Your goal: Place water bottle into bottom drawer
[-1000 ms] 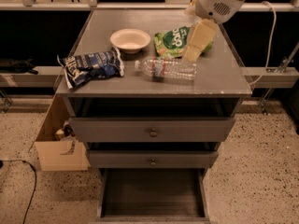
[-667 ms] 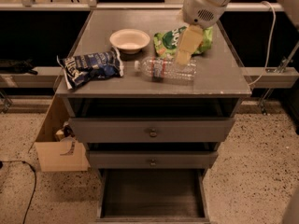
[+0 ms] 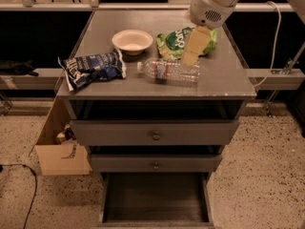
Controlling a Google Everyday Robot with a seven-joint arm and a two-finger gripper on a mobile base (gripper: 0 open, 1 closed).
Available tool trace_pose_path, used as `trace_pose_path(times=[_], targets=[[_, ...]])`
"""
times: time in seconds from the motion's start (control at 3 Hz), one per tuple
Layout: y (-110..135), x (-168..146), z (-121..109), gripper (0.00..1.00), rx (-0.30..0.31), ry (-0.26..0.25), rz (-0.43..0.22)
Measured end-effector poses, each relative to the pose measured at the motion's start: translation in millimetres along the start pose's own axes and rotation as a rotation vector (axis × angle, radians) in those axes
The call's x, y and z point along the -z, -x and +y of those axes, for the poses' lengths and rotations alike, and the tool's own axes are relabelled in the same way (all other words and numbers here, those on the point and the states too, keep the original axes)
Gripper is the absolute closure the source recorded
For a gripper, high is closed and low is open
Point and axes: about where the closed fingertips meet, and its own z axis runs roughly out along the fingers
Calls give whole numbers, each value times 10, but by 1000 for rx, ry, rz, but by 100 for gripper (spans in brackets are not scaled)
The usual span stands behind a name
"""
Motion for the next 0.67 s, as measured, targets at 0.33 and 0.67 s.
trace_pose_path(times=[0.33,0.67], targets=[[-188,-238,-159,0,-49,-18,-18],[-364,-546,-298,0,-89,-10,-26]])
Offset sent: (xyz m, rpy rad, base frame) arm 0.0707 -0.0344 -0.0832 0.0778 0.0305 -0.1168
